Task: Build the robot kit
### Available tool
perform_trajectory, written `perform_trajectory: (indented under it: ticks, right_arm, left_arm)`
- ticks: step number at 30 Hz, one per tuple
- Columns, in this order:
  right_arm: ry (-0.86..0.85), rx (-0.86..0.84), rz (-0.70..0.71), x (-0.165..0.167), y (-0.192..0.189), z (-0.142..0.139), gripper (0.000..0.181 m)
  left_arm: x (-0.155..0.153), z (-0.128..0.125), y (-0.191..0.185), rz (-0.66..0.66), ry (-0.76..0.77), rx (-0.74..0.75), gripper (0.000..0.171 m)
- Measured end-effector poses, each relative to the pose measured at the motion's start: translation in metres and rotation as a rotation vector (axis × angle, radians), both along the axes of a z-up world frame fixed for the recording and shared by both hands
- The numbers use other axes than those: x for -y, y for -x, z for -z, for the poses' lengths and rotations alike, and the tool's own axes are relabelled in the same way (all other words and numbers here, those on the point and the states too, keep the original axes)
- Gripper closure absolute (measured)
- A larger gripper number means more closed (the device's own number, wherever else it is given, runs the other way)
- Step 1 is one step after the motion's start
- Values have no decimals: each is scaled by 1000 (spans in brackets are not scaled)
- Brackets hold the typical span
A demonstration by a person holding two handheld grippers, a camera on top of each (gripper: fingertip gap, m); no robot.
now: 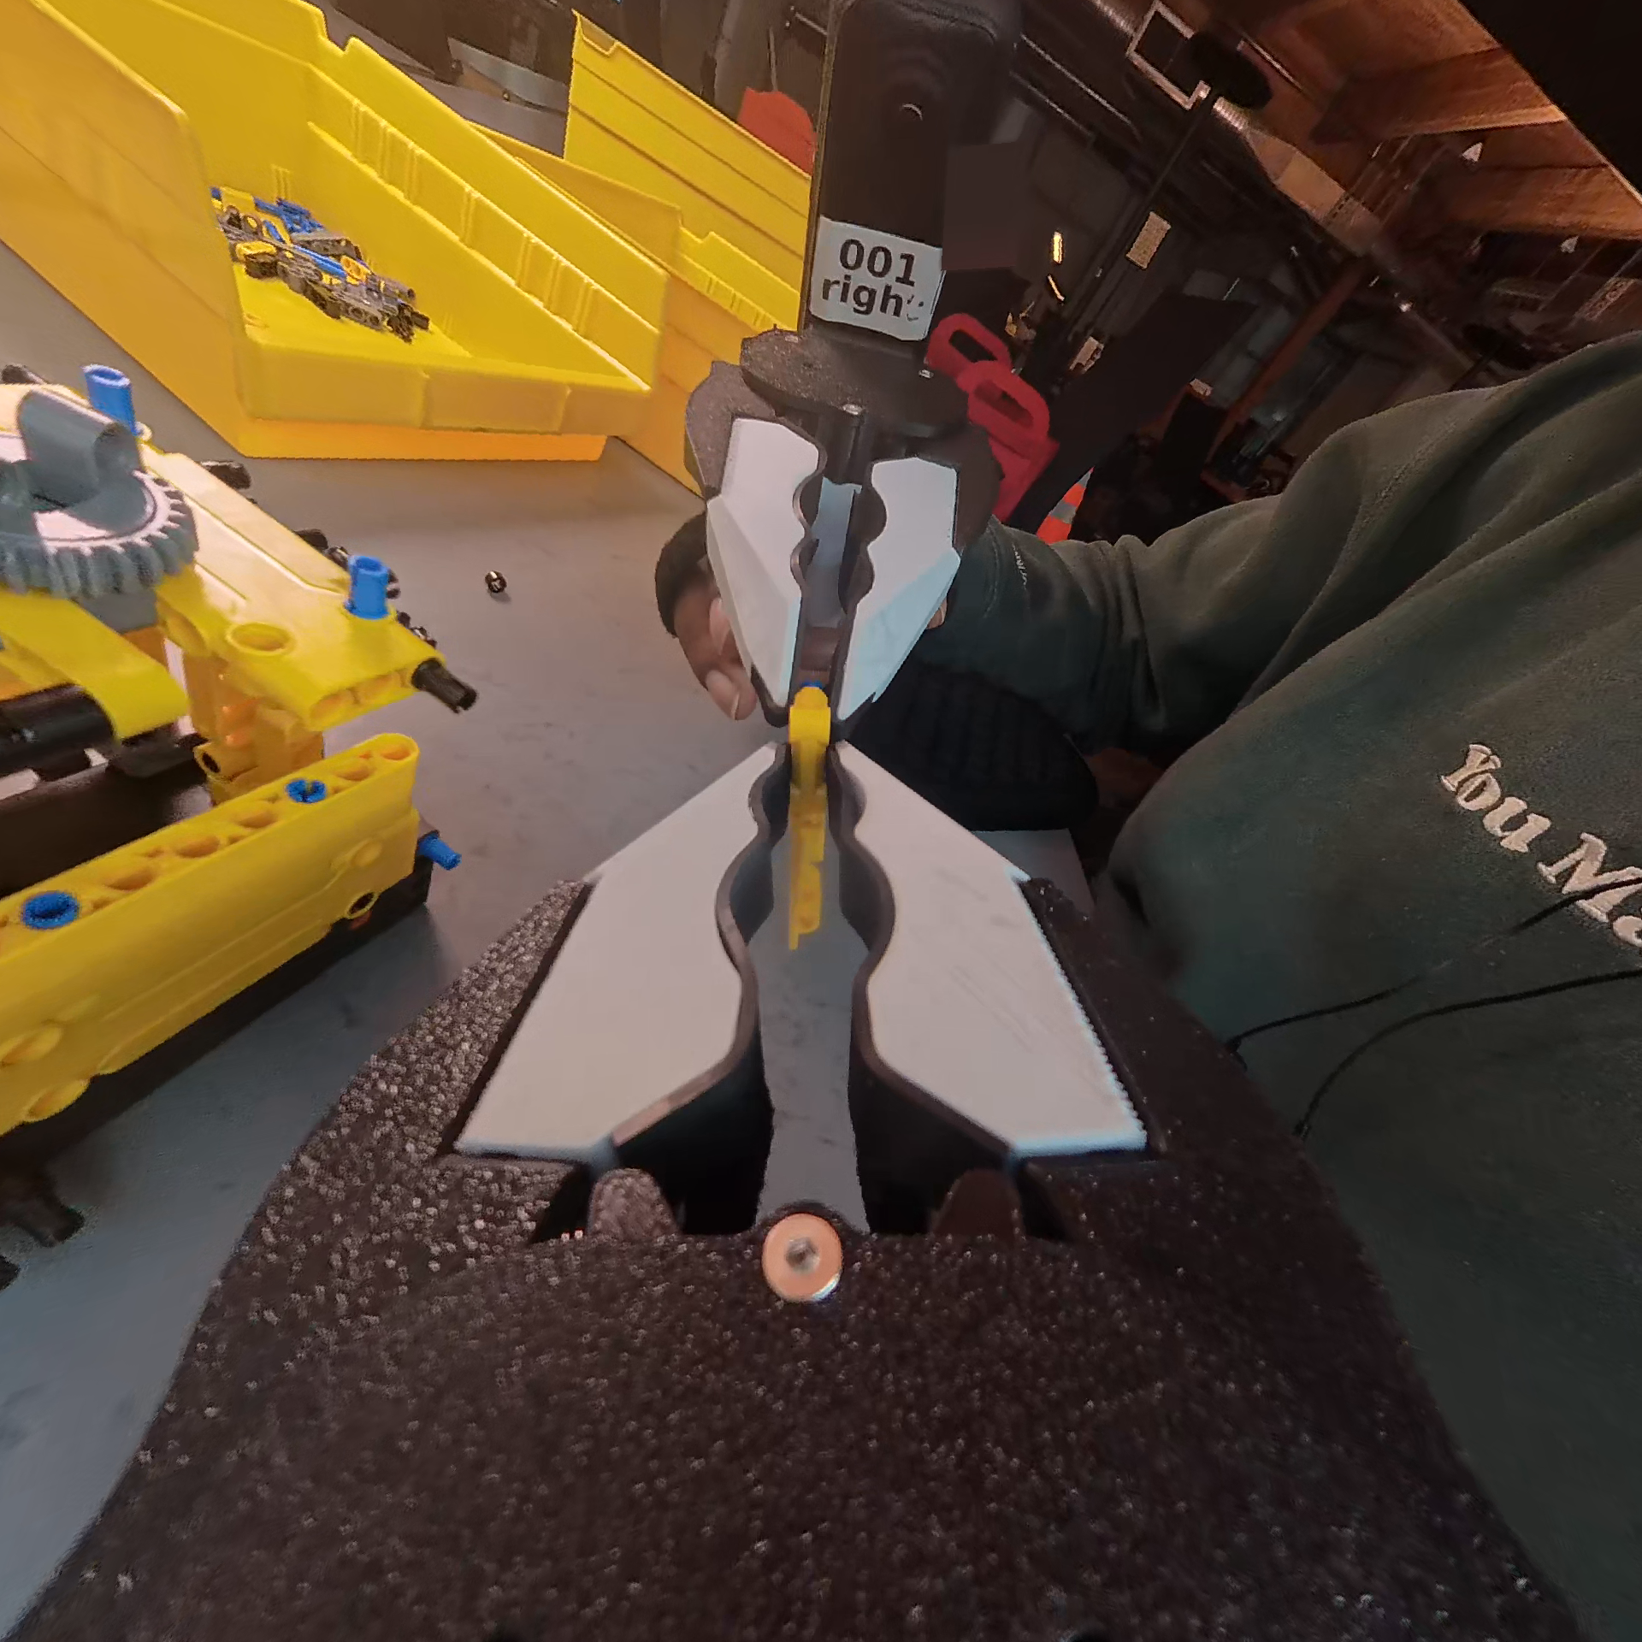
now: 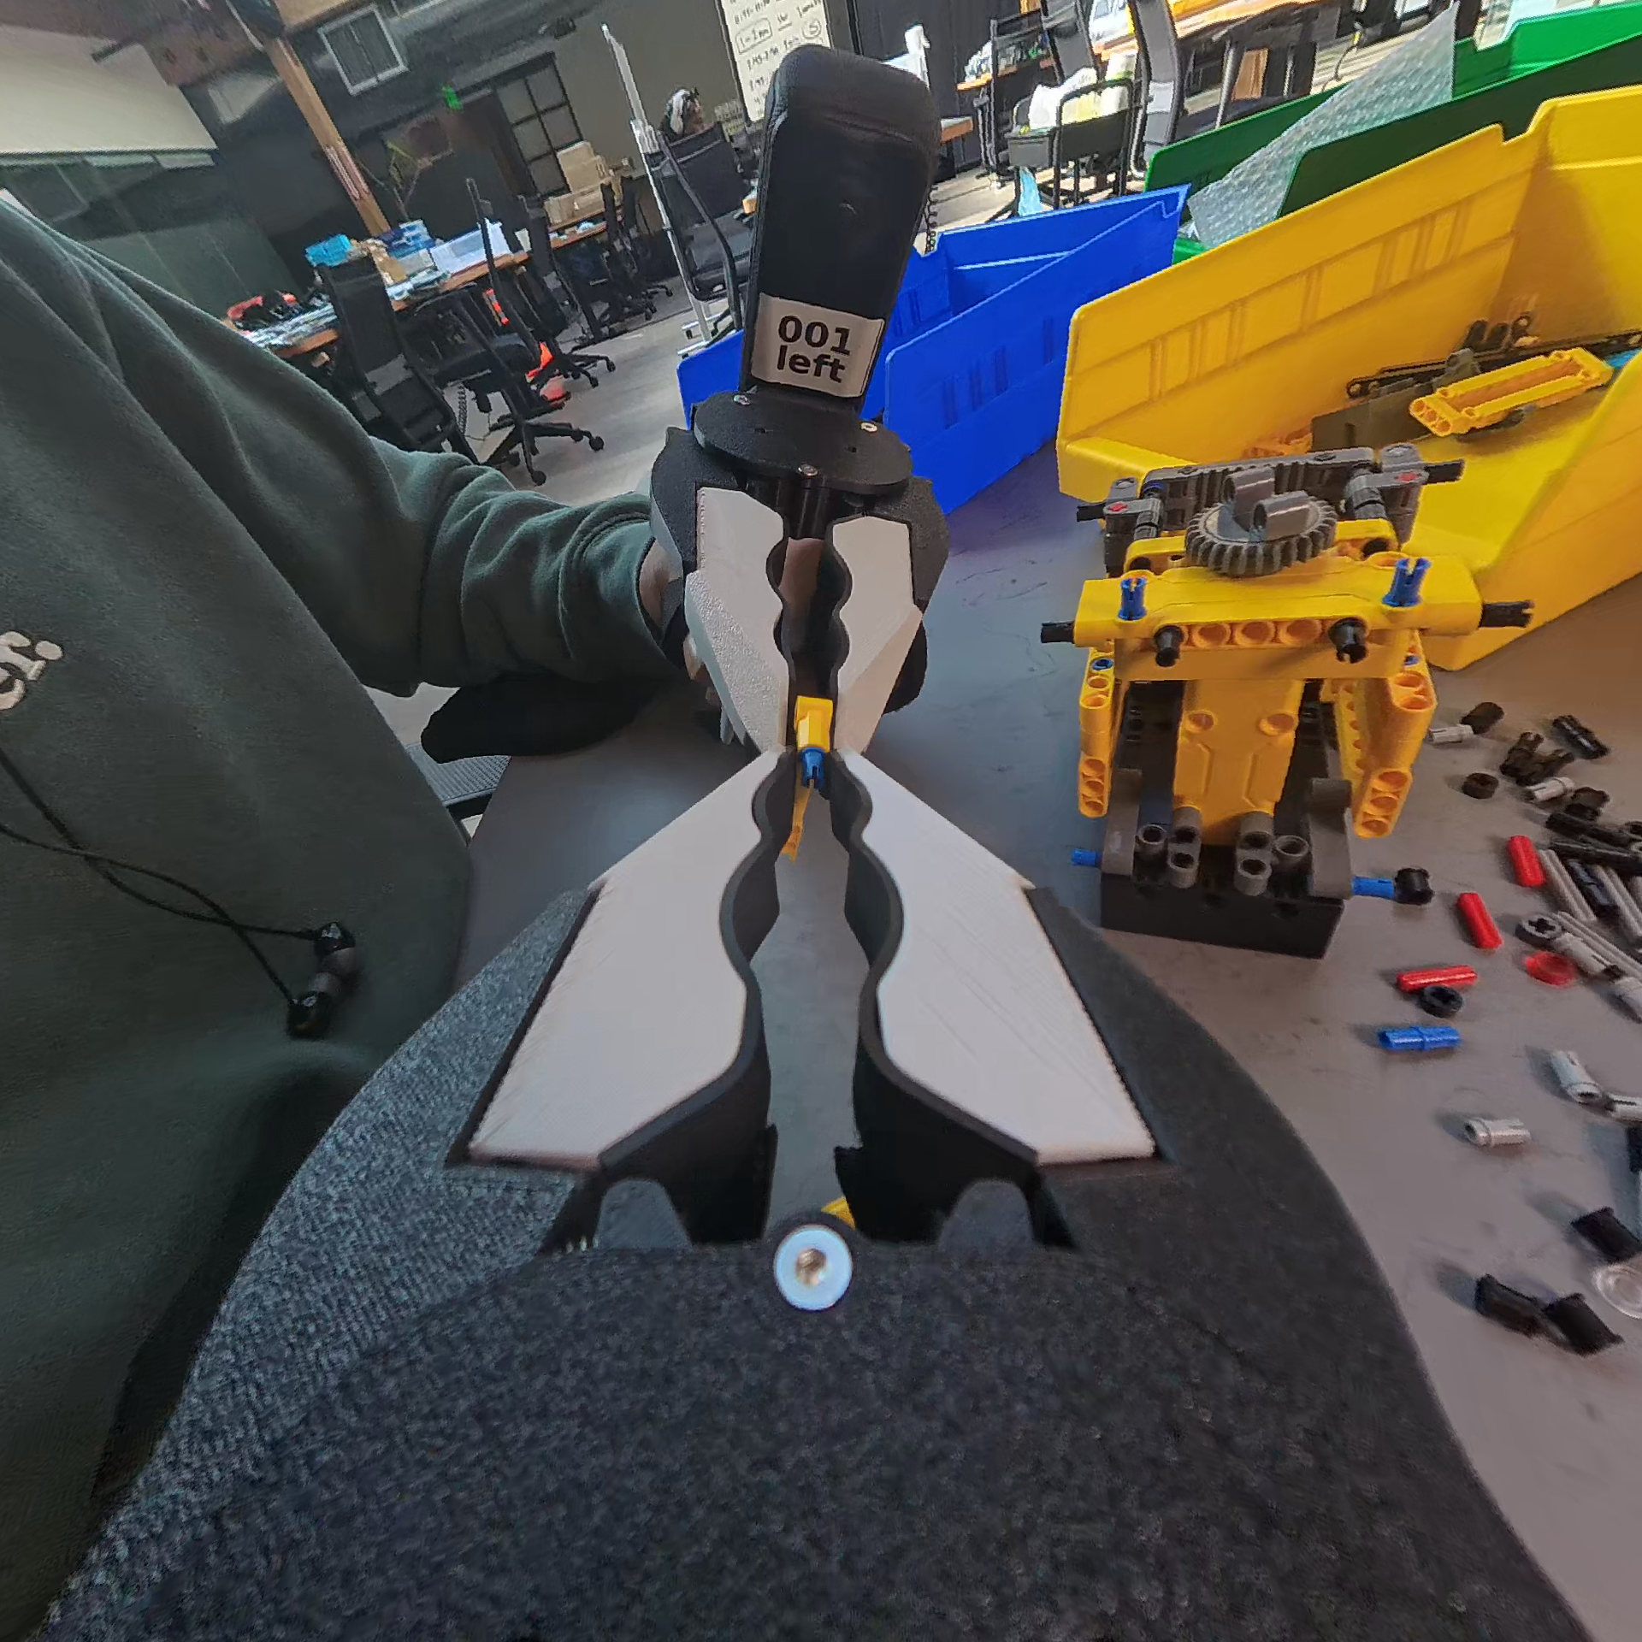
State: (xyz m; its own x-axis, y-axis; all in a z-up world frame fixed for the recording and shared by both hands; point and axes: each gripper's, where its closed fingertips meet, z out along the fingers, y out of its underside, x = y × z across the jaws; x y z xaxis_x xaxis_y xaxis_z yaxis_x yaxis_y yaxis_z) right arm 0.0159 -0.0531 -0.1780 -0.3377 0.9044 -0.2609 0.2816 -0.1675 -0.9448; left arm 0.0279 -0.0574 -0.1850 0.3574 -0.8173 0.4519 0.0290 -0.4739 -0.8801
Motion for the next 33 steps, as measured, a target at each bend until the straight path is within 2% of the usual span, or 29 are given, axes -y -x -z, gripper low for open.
perform_trajectory:
  ticks: [33]
  right_arm:
    - [-22, 30, 34, -7, 3, 14, 178]
  left_arm:
    - [-8, 3, 9, -45, 21, 11, 165]
